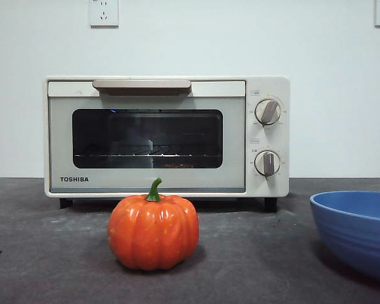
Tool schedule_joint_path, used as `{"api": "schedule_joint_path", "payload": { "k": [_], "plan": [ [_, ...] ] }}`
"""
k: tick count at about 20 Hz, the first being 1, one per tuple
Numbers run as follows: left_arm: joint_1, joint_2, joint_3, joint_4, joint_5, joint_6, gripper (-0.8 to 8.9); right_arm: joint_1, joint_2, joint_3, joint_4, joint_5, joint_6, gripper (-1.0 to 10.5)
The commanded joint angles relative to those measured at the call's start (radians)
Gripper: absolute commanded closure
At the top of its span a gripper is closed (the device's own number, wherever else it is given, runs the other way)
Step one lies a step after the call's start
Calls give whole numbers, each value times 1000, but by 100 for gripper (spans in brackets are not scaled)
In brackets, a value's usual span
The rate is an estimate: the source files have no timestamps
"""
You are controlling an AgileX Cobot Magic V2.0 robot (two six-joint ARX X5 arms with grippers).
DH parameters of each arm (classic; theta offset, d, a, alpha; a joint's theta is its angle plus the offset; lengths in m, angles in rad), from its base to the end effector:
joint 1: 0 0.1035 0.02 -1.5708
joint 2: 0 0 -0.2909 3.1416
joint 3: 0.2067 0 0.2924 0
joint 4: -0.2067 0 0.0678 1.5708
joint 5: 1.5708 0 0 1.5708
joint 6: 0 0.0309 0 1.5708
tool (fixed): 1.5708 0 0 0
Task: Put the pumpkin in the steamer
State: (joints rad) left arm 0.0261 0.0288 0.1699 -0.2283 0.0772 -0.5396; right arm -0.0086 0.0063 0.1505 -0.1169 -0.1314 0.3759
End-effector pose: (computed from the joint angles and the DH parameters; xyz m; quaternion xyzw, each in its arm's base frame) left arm 0.1024 0.0003 0.2029 -0.2684 0.0488 -0.0130 0.9620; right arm 0.1021 0.0032 0.2085 0.1855 -0.0019 0.0628 0.9806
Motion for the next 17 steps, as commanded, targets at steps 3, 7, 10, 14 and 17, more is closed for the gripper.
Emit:
{"api": "schedule_joint_path", "payload": {
  "k": [3, 7, 10, 14, 17],
  "plan": [
    [0, 57, 117, -66, 6, 3, 799, -2, 24, 116, -27, 1, 8, 938],
    [0, 127, 222, -111, 51, 58, 799, -2, 79, 211, -79, -1, -24, 938],
    [0, 205, 313, -167, 95, 128, 799, -2, 146, 294, -147, -18, -54, 938],
    [0, 311, 416, -241, 160, 224, 799, -2, 250, 397, -240, -95, -118, 938],
    [0, 390, 483, -295, 235, 277, 799, -2, 341, 474, -321, -166, -172, 938]
  ]
}}
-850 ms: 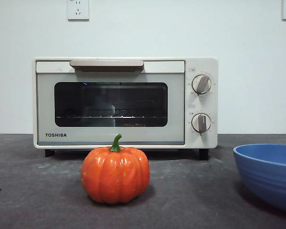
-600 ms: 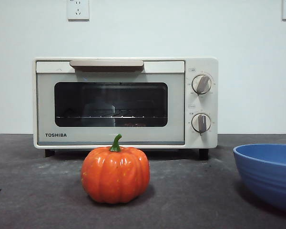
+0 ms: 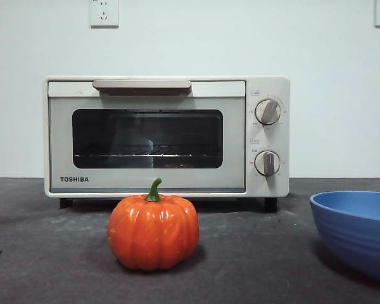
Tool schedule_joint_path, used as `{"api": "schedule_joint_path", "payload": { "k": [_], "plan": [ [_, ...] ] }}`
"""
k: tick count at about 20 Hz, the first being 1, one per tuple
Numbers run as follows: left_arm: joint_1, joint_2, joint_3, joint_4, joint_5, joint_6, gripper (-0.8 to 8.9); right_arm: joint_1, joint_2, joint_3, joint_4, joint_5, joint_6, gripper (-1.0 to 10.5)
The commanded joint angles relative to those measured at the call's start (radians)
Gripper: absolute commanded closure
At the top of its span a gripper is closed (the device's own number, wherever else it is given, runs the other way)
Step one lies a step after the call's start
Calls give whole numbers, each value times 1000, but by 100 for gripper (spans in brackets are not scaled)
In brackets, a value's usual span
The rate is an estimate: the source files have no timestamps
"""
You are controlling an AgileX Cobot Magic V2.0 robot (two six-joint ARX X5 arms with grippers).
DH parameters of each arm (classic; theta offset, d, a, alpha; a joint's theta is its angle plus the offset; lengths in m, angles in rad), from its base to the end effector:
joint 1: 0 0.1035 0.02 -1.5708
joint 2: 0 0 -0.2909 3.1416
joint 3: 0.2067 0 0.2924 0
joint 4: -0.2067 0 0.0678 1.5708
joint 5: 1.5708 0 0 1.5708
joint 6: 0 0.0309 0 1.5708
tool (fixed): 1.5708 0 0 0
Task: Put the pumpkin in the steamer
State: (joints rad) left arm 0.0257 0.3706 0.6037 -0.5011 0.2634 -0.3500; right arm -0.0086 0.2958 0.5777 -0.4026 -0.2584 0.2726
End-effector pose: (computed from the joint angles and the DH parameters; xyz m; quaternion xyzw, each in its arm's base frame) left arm 0.1077 -0.0053 0.3075 -0.1903 0.1506 -0.0927 0.9657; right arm 0.0969 0.0071 0.3138 0.1425 0.0761 0.1151 0.9801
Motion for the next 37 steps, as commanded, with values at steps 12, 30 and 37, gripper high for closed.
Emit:
{"api": "schedule_joint_path", "payload": {
  "k": [12, 30, 37],
  "plan": [
    [-30, 253, 222, -287, 249, 291, 799, 2, 342, 264, -380, -327, -269, 938],
    [-72, 256, 227, -321, 276, 306, 799, 55, 385, 270, -513, -344, -325, 489],
    [-72, 256, 227, -315, 276, 306, 799, 197, 439, 296, -463, -344, -286, 492]
  ]
}}
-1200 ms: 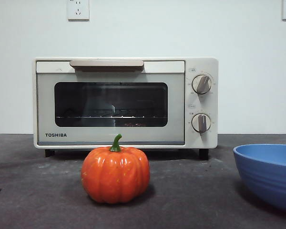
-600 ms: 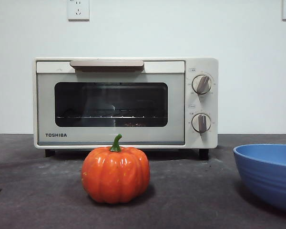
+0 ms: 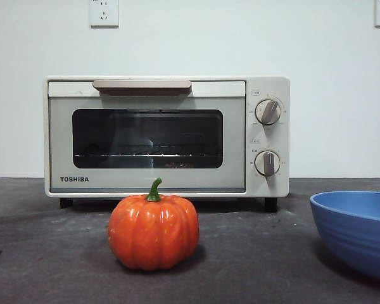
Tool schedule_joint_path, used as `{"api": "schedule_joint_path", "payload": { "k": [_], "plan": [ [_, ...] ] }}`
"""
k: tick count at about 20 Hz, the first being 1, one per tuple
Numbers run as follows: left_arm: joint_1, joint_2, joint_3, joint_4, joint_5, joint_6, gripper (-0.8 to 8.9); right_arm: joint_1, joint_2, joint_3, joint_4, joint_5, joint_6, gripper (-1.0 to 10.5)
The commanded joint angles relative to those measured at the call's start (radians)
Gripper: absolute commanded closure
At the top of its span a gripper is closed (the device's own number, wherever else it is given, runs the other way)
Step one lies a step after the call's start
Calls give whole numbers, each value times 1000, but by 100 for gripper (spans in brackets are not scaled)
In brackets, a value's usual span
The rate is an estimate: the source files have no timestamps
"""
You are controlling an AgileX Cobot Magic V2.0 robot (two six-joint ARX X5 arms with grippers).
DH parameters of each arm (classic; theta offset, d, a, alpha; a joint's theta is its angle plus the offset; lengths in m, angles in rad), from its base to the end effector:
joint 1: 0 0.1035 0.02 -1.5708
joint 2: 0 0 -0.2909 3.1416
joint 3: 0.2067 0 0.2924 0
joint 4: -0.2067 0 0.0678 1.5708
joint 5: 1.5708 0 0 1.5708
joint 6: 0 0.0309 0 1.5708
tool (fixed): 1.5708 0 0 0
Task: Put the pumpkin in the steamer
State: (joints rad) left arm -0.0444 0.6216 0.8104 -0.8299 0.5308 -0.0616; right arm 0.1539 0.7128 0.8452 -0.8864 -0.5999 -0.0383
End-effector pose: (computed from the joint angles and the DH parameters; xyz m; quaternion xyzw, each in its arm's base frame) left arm 0.1282 -0.0214 0.3291 -0.1039 0.3140 -0.2597 0.9073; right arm 0.1393 0.0393 0.3271 0.0649 0.3524 0.3490 0.8659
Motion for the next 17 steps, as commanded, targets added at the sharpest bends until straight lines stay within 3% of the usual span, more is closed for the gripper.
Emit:
{"api": "schedule_joint_path", "payload": {
  "k": [1, 4, 11, 17],
  "plan": [
    [-2, 5, 20, 14, 9, 17, 799, 77, 48, 46, 37, -2, 36, 492],
    [-2, 5, 20, 14, 9, 17, 799, 185, 120, 84, 104, 13, 71, 492],
    [-2, 5, 20, 14, 9, 17, 799, 475, 376, 190, 229, 169, 101, 492],
    [-2, 5, 20, 14, 9, 17, 799, 607, 606, 245, 347, 272, 109, 491]
  ]
}}
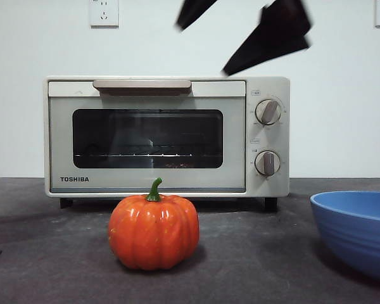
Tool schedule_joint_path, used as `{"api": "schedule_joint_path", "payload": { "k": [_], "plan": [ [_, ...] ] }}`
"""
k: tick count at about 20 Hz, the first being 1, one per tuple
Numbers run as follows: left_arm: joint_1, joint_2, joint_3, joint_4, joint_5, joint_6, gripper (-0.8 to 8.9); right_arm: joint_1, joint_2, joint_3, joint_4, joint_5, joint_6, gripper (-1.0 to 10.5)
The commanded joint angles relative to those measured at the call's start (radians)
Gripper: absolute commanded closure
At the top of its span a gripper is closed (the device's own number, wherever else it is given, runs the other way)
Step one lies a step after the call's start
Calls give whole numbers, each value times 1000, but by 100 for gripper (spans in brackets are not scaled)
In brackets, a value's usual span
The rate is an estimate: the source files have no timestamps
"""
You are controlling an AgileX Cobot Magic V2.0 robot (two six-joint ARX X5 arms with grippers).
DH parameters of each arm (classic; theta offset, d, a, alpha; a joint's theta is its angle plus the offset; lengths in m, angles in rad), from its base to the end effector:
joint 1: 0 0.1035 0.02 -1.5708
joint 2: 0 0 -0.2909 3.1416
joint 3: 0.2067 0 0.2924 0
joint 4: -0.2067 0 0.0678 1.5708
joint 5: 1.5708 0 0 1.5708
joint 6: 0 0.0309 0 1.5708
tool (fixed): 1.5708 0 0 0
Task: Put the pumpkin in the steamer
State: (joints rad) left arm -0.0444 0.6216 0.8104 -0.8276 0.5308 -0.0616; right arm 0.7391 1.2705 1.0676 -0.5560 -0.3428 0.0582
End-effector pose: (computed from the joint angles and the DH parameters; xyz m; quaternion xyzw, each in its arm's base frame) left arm 0.1283 -0.0214 0.3292 -0.1036 0.3129 -0.2598 0.9077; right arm 0.2123 0.2075 0.3158 -0.0497 0.3769 0.4675 0.7980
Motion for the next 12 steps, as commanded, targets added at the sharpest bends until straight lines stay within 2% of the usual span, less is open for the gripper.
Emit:
{"api": "schedule_joint_path", "payload": {
  "k": [1, 8, 12],
  "plan": [
    [-2, 5, 20, 12, 9, 17, 799, 33, 79, 26, 28, 27, 13, 491],
    [-2, 5, 20, 12, 9, 17, 799, 99, 271, 27, 108, 66, 14, 491],
    [-2, 5, 20, 11, 9, 17, 799, 120, 344, 27, 145, 116, 21, 468]
  ]
}}
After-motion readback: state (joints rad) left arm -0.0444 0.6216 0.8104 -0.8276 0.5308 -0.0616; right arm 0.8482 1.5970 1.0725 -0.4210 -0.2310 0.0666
